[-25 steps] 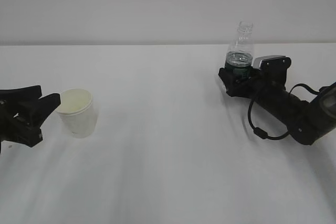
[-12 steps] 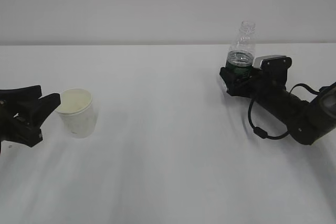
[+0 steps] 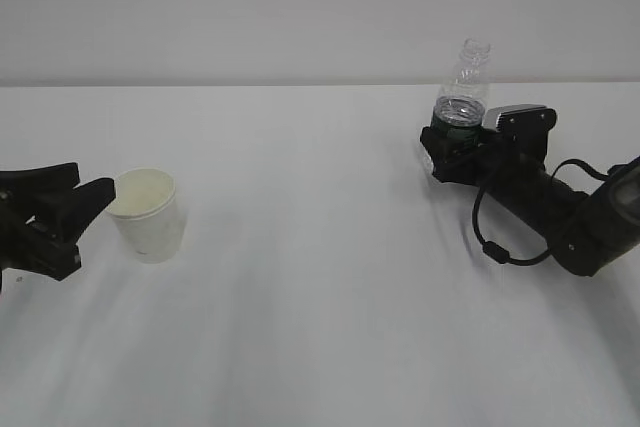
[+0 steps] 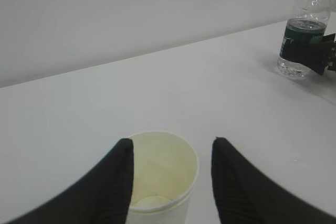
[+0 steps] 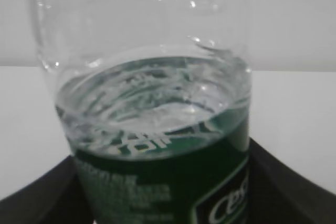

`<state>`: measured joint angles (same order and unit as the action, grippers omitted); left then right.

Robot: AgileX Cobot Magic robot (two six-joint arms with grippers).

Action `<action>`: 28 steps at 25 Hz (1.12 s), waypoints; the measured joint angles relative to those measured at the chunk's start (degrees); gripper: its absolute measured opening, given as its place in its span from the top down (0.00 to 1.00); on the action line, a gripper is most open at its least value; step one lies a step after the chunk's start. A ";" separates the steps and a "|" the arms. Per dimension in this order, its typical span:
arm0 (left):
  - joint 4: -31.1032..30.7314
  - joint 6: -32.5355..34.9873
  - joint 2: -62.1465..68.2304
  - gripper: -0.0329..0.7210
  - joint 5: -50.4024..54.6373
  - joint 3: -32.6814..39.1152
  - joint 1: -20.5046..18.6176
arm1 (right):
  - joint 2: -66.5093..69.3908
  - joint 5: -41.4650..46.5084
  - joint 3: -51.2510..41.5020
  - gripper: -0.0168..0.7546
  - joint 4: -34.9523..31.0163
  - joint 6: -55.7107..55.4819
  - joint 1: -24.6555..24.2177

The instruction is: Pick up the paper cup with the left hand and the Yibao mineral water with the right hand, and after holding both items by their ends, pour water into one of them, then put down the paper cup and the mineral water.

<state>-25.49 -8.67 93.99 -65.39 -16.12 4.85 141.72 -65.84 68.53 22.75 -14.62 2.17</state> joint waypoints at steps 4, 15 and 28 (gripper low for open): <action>0.00 0.00 0.00 0.50 0.00 0.00 0.00 | 0.00 0.00 0.00 0.28 0.00 0.00 0.00; 0.00 0.00 0.00 0.50 0.00 0.00 0.00 | 0.00 0.00 0.00 0.31 0.00 0.00 0.00; 0.00 0.00 0.00 0.50 0.00 0.00 0.00 | 0.00 0.00 0.00 0.32 0.00 0.00 0.00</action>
<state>-25.49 -8.67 93.99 -65.39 -16.12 4.85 141.72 -65.84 68.53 22.75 -14.62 2.17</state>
